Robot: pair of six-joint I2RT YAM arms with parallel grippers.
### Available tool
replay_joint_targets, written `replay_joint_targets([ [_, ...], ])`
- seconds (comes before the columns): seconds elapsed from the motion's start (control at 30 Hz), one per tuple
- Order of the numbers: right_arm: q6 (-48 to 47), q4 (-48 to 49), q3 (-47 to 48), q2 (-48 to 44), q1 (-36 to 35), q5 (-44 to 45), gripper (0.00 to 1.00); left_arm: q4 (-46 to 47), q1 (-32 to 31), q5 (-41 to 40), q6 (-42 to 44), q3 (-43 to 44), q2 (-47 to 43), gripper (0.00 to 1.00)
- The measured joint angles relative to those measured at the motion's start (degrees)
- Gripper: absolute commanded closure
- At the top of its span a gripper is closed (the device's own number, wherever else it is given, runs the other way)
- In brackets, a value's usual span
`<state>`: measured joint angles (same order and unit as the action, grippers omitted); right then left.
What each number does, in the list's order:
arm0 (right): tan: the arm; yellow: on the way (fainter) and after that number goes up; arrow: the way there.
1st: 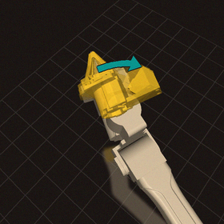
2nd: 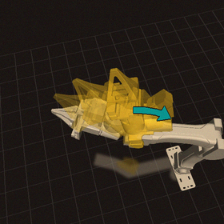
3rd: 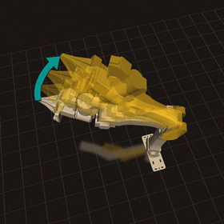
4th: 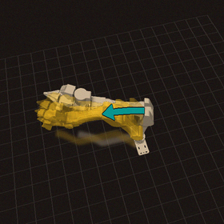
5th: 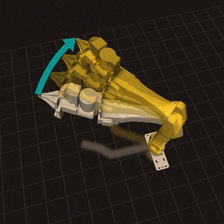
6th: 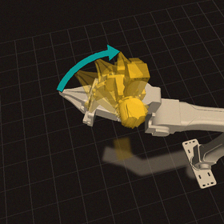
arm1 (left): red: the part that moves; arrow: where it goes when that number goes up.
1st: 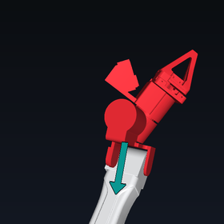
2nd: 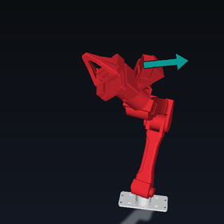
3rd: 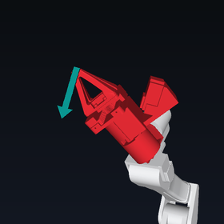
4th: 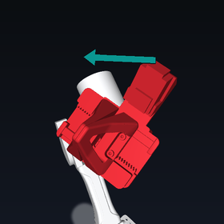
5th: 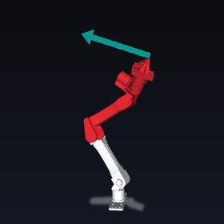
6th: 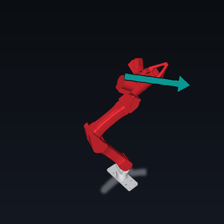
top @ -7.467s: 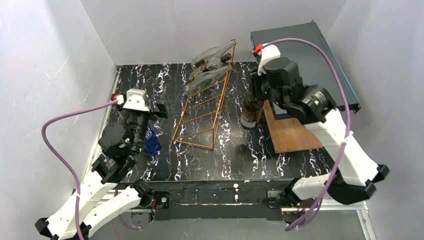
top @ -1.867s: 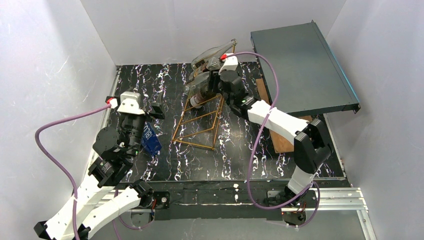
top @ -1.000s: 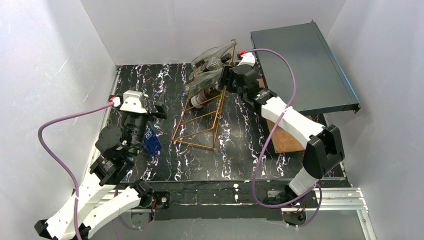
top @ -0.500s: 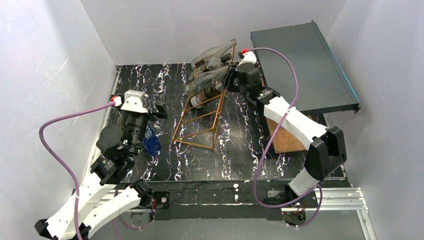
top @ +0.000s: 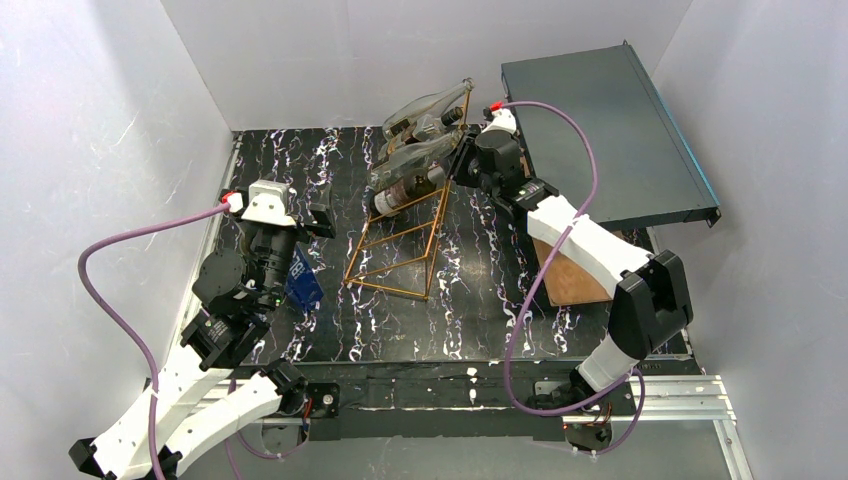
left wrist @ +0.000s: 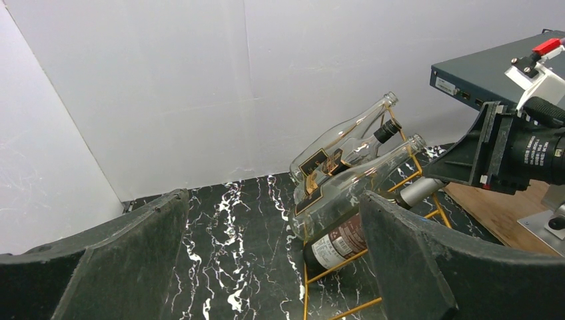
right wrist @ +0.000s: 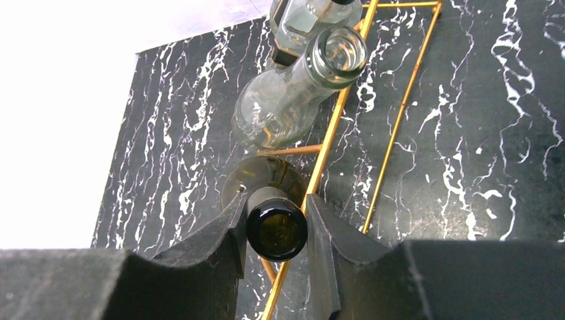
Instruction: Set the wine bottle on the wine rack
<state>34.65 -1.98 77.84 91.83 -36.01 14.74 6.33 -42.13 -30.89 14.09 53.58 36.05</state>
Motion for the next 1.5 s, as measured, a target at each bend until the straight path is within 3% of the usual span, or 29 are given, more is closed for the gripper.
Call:
replay_joint_targets([
  [0.57, 4.7, 5.7, -2.8, 1.6, 0.0, -0.6, 0.99, -0.1, 0.0, 0.0, 0.0, 0.0, -0.3, 0.01],
  [1.03, 4.0, 5.1, -2.5, 1.7, 0.0, -0.2, 0.63, -0.2, 0.0, 0.0, 0.0, 0.0, -0.3, 0.01],
  [1.37, -1.8, -3.0, 1.7, 1.7, -0.1, 0.6, 0.3, -0.2, 0.0, 0.0, 0.0, 0.0, -0.3, 0.01],
  [1.5, -5.2, -6.1, 3.5, 1.6, 0.0, 2.0, 0.24, -0.2, 0.0, 0.0, 0.0, 0.0, -0.3, 0.01],
])
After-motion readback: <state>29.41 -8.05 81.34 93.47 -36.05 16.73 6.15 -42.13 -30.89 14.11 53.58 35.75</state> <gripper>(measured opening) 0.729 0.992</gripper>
